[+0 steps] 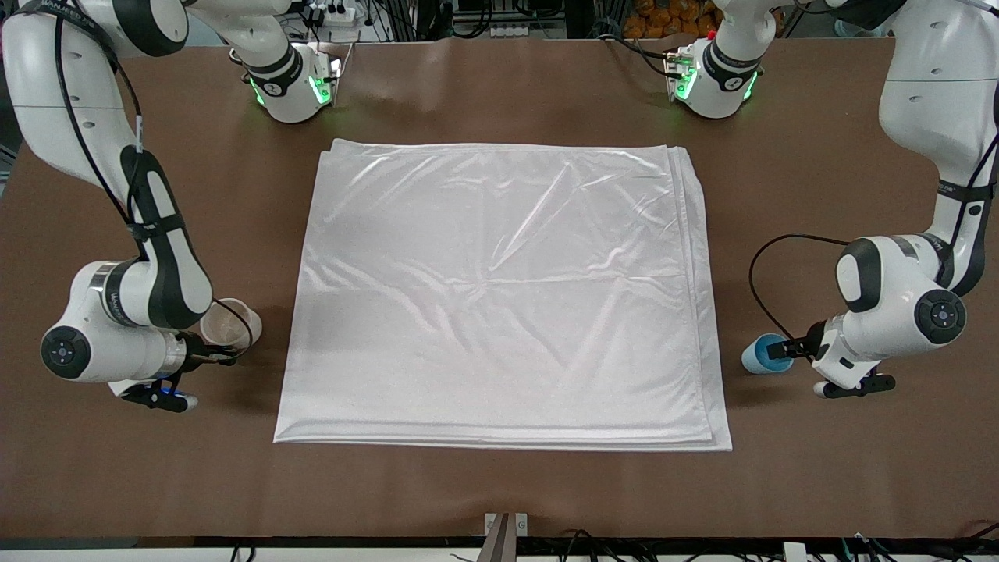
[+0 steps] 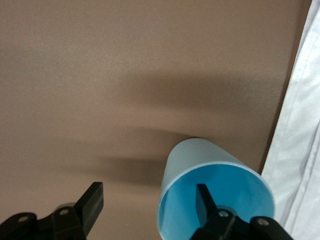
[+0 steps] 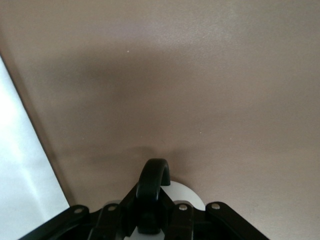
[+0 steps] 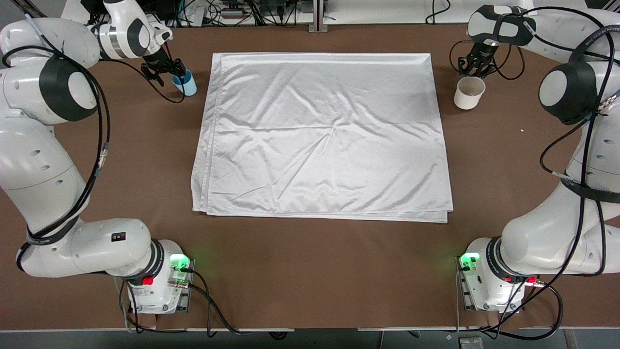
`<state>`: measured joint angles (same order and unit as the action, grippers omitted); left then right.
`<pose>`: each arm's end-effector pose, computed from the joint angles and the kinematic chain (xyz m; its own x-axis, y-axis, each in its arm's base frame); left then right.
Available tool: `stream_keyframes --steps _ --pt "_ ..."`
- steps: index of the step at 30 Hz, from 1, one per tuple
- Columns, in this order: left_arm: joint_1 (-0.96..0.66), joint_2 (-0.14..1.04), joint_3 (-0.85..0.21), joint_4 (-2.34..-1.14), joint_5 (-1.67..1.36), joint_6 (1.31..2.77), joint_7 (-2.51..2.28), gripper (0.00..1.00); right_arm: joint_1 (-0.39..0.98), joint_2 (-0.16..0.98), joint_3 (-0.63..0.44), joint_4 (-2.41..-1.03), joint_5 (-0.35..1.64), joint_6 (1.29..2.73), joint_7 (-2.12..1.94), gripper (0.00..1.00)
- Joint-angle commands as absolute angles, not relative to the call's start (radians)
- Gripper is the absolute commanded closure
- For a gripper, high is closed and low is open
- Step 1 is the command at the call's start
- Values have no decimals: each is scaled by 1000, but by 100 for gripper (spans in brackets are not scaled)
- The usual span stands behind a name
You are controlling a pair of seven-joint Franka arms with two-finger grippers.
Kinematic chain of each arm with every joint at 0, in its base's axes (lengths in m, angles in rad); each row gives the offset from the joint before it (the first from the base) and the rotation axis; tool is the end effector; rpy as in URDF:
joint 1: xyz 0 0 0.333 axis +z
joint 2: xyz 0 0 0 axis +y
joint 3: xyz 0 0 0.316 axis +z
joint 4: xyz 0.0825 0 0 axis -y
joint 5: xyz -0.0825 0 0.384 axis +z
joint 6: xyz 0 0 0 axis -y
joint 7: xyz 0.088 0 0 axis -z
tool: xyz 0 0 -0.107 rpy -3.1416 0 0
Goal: Place blue cup into white mug on cloth
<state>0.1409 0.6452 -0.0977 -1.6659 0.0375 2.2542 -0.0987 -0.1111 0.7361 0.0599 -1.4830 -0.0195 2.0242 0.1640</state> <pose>0.6761 0.0373 0.2276 0.9894 0.1340 -0.0562 0.1356 -0.9904 0.0255 0.6936 -0.0431 0.2243 0.9580 -0.2114 -0.1938 -0.2142 -0.9768 0.0071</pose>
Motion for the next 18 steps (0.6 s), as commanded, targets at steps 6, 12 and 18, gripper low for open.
stream_keyframes --steps 6,12,18 --pt "141 650 -100 -1664 35 2267 -115 22 -109 693 106 -1451 9 1901 173 95" --pt "141 650 -100 -1663 35 2267 -117 48 -104 693 159 -1391 60 1813 293 95" --pt "140 649 -100 -1661 35 2267 -117 69 -104 693 241 -1382 64 1807 460 94"
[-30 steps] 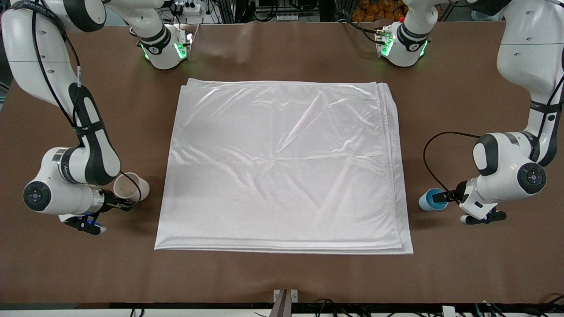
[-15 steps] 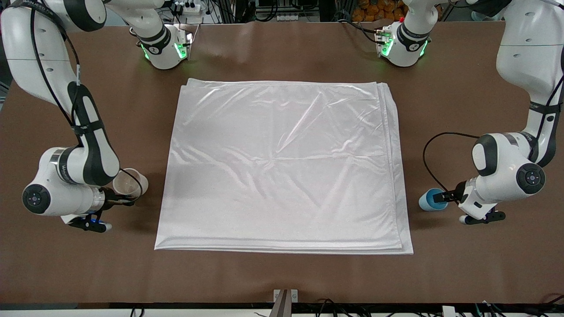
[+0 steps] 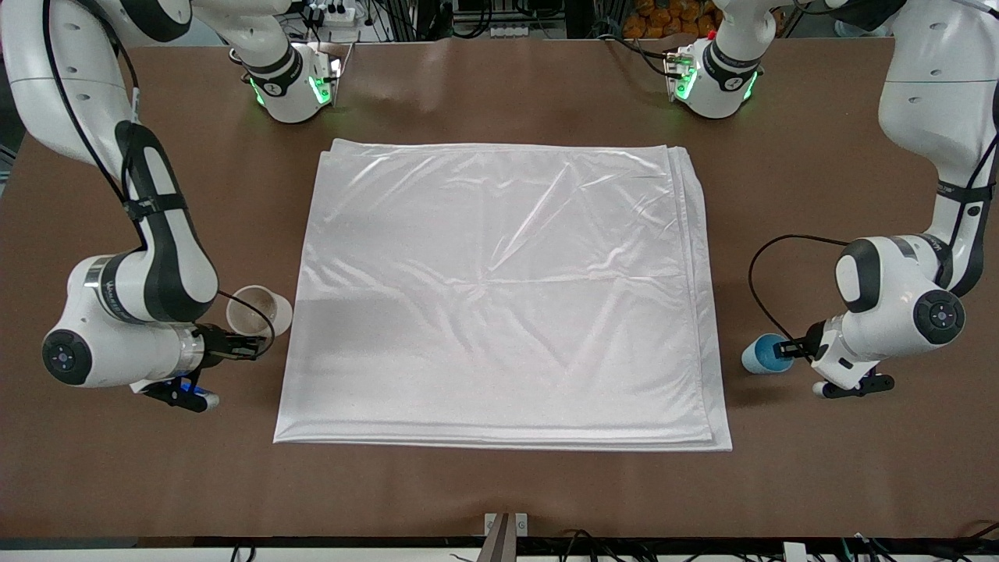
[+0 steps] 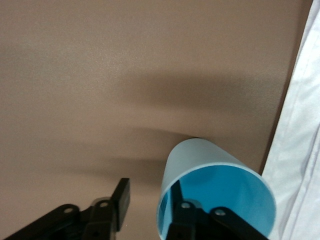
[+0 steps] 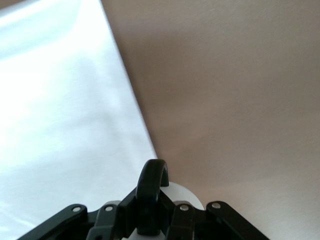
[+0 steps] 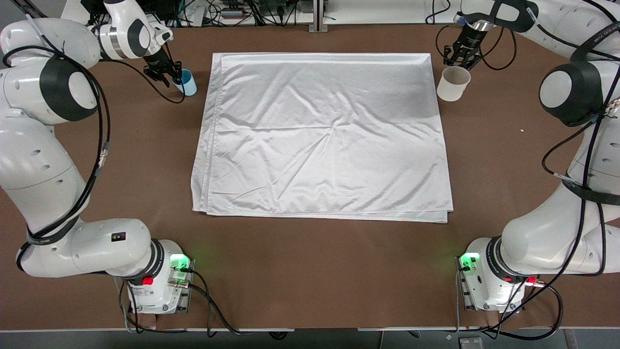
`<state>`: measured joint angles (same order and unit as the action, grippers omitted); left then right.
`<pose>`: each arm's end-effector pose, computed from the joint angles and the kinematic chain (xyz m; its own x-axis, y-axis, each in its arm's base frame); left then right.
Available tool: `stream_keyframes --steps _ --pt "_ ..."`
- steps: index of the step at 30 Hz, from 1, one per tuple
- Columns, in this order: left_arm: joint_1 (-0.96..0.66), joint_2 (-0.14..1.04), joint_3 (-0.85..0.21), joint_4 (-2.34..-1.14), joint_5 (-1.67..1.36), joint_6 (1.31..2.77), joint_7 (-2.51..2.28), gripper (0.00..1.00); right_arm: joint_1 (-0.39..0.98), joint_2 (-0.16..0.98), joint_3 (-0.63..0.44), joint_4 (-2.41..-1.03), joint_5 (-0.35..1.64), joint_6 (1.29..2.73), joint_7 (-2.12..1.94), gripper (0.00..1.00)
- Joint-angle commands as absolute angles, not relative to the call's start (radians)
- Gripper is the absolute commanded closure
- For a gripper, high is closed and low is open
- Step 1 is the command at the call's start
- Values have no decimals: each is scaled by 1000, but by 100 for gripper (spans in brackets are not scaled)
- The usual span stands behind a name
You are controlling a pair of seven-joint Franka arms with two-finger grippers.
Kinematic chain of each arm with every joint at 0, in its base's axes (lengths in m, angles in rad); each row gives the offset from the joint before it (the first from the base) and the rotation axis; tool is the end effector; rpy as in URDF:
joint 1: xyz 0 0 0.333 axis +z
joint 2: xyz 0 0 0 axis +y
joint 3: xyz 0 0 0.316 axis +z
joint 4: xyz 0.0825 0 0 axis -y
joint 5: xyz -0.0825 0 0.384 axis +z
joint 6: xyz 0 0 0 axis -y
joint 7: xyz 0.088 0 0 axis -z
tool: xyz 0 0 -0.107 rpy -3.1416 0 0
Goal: Place blue cup into white mug on cloth
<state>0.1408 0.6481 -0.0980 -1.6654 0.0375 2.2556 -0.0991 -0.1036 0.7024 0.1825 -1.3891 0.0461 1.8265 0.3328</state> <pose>0.6761 0.0370 0.2260 0.9893 0.1341 -0.0572 0.1358 -0.9904 0.0259 0.6979 0.0352 0.2818 0.9171 -0.2722 -0.2912 -0.3029 -0.9508 -0.0655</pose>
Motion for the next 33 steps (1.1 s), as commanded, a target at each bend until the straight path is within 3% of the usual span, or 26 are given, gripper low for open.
stream_keyframes --steps 1,3,7,15,23,33 --pt "138 649 -100 -1658 35 2267 -117 72 -104 693 255 -1382 63 1807 489 94" --pt "133 650 -100 -1649 35 2266 -121 78 -103 693 285 -1382 60 1809 560 95" --pt "130 643 -100 -1647 37 2264 -147 100 -101 693 339 -1382 58 1813 681 95" --pt "134 621 -100 -1635 43 2244 -135 100 -35 696 374 -1353 52 1835 847 95" --pt "137 583 -100 -1618 48 2204 -132 100 70 704 367 -1353 41 1954 969 95" --pt "135 512 -135 -1563 41 2060 -120 100 193 722 344 -1362 -26 2060 1086 95"
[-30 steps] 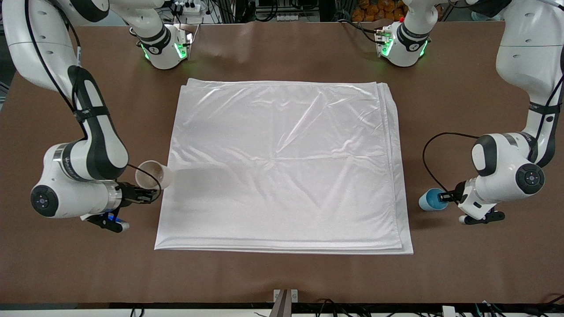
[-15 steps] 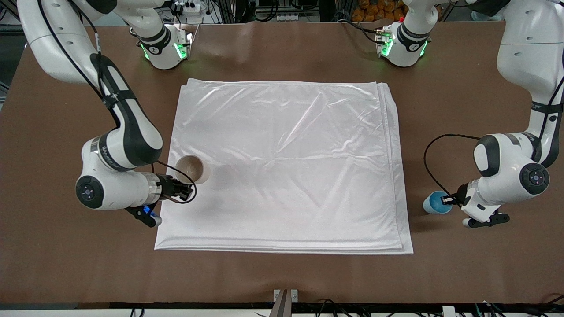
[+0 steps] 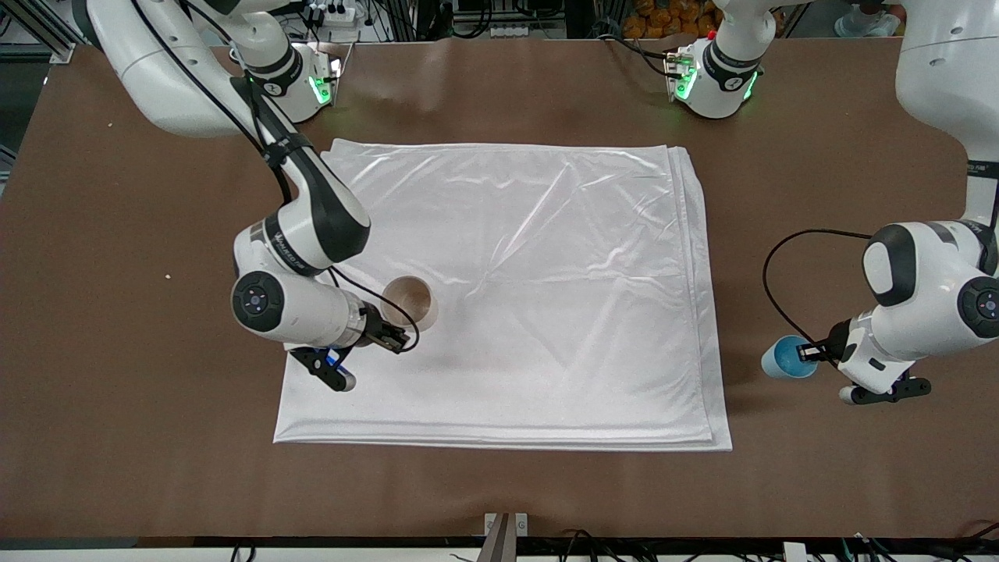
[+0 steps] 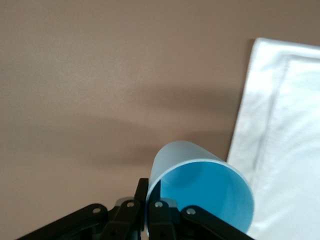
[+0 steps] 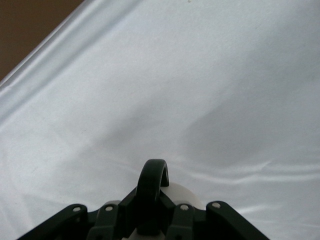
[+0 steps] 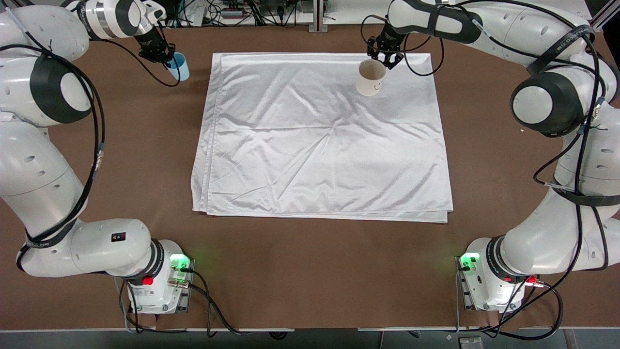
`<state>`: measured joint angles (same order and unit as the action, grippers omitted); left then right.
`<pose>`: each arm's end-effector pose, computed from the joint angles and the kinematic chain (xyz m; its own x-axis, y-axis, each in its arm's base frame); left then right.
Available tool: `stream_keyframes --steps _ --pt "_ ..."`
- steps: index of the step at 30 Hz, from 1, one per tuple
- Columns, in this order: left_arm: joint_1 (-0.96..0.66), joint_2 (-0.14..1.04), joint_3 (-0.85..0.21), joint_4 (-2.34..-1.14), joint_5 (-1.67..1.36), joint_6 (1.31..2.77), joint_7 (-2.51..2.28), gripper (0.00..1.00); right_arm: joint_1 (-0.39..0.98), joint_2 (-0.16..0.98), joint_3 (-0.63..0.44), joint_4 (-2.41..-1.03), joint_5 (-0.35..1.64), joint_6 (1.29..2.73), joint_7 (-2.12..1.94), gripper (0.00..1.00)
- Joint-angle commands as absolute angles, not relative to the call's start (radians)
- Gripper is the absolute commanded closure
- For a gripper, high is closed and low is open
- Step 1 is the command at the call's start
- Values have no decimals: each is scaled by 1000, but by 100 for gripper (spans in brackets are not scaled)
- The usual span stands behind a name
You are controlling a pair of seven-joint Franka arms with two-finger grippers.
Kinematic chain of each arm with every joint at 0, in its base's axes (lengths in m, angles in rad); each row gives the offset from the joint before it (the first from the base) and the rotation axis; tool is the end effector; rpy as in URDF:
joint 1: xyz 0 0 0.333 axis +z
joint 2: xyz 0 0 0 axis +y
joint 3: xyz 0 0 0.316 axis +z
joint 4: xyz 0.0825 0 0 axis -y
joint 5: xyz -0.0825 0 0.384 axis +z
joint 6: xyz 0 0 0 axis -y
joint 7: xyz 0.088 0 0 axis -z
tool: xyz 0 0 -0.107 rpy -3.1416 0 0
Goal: Place blue cup into white mug on cloth
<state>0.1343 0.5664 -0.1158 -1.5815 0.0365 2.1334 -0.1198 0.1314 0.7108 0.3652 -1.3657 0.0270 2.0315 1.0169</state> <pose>0.6921 0.0253 0.3088 0.9907 0.1356 -0.0142 0.1360 -0.9903 0.0299 0.6652 0.2972 0.3192 0.8042 -0.5500 -0.2254 -0.5834 -0.8028 -0.1228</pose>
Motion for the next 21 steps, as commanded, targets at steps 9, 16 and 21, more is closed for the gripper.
stream_keyframes --steps 9,16,21 --pt "132 425 -186 -1562 51 1973 -123 100 350 772 253 -1362 -92 2115 1212 94" --pt "132 379 -230 -1562 52 1925 -133 100 368 798 255 -1362 -83 2135 1275 94" --pt "126 354 -233 -1560 55 1891 -132 100 387 821 255 -1362 -78 2212 1327 95"
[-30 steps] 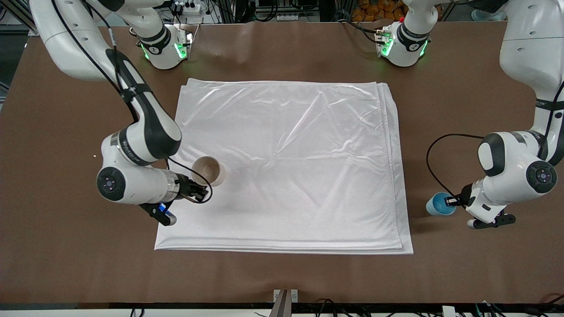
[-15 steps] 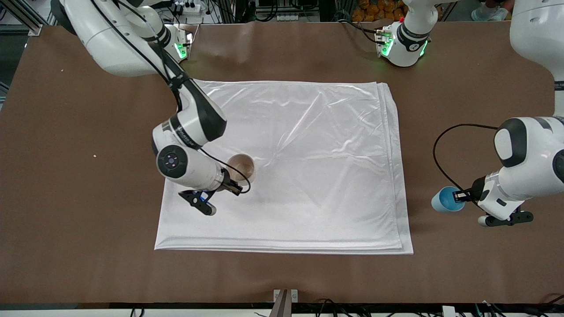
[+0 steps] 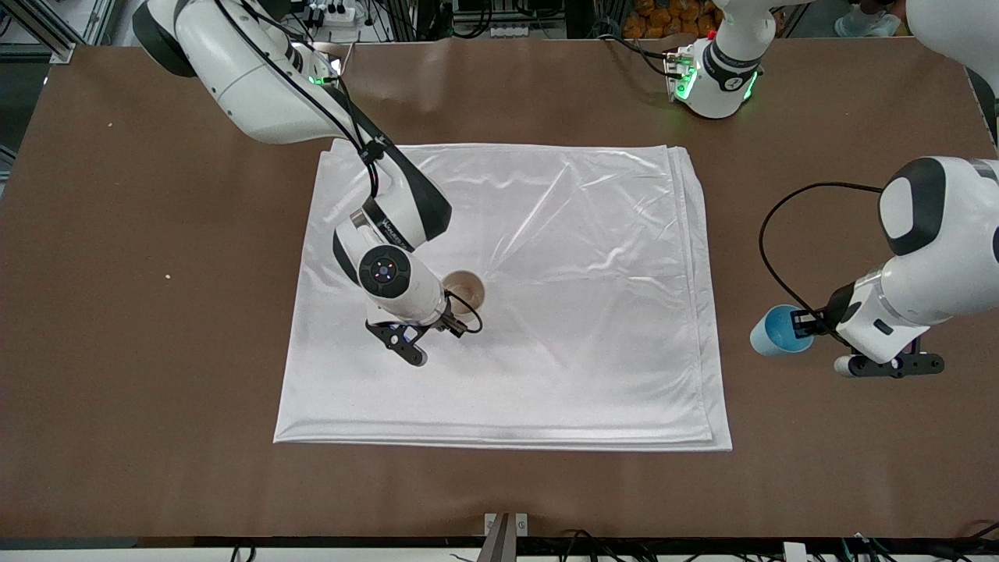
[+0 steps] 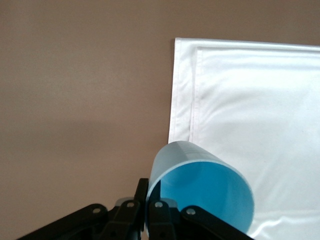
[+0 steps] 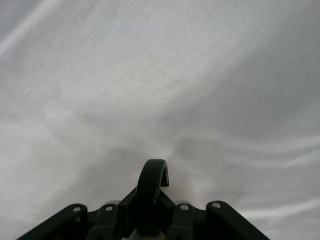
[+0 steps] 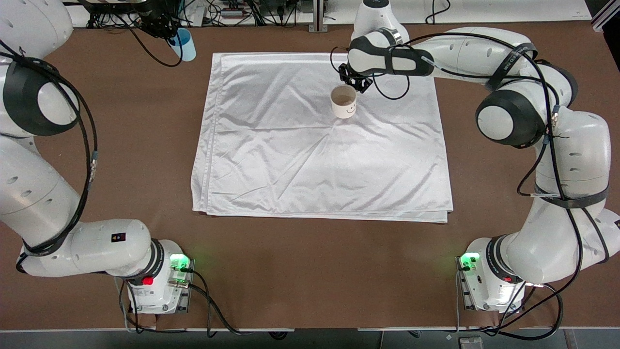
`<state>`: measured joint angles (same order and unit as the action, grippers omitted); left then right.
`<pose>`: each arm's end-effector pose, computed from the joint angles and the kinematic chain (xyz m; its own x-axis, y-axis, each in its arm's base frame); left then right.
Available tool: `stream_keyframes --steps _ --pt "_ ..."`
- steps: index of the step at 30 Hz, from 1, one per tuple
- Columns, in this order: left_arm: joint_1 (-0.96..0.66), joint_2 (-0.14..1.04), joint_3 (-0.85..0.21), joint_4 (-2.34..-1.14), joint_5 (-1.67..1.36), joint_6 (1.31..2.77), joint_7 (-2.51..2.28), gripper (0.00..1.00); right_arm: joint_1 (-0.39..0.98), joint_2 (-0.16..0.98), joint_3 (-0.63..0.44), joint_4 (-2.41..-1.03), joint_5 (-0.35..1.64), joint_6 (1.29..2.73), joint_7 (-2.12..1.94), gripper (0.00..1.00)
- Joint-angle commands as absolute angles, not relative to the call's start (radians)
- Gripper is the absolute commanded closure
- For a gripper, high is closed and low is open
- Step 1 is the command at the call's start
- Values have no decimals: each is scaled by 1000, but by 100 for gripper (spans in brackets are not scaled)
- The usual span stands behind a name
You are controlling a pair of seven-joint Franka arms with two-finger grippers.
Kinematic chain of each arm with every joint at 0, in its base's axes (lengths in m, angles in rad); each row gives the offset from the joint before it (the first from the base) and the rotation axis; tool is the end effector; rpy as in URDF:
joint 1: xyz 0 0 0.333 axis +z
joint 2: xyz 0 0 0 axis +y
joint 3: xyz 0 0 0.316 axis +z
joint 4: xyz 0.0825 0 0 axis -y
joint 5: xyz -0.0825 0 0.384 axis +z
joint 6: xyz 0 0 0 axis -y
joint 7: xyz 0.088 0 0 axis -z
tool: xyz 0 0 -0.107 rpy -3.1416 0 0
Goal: Place blue cup into white mug on cloth
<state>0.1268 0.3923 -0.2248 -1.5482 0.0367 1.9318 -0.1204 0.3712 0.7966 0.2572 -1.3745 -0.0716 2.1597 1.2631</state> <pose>0.6698 -0.0438 0.4293 0.9997 0.0259 -0.0050 0.0261 -0.9984 0.0507 0.6194 0.3967 0.2513 0.7798 -0.6156 -0.1135 -0.6232 -0.7806 -0.0479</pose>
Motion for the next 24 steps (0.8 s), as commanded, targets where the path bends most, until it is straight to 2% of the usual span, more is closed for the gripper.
stream_keyframes --steps 1,7,9,11,13,15,16,24 --pt "124 353 -233 -1560 55 1887 -130 100 390 825 255 -1362 -80 2221 1336 95" --pt "126 342 -232 -1560 124 1859 -123 100 402 838 255 -1362 -81 2247 1351 92" --pt "126 339 -232 -1560 146 1847 -123 100 402 838 255 -1362 -80 2247 1351 85" --pt "126 337 -232 -1560 147 1842 -123 100 400 838 255 -1362 -80 2247 1351 64" --pt "127 337 -232 -1560 147 1842 -121 100 400 838 255 -1362 -78 2247 1351 30" --pt "127 337 -232 -1560 146 1842 -121 100 400 839 255 -1362 -80 2246 1351 3" --pt "126 337 -232 -1560 137 1842 -129 100 400 839 255 -1362 -80 2246 1350 0" --pt "123 337 -307 -1552 107 1830 -262 100 382 828 255 -1359 -89 2224 1333 0"
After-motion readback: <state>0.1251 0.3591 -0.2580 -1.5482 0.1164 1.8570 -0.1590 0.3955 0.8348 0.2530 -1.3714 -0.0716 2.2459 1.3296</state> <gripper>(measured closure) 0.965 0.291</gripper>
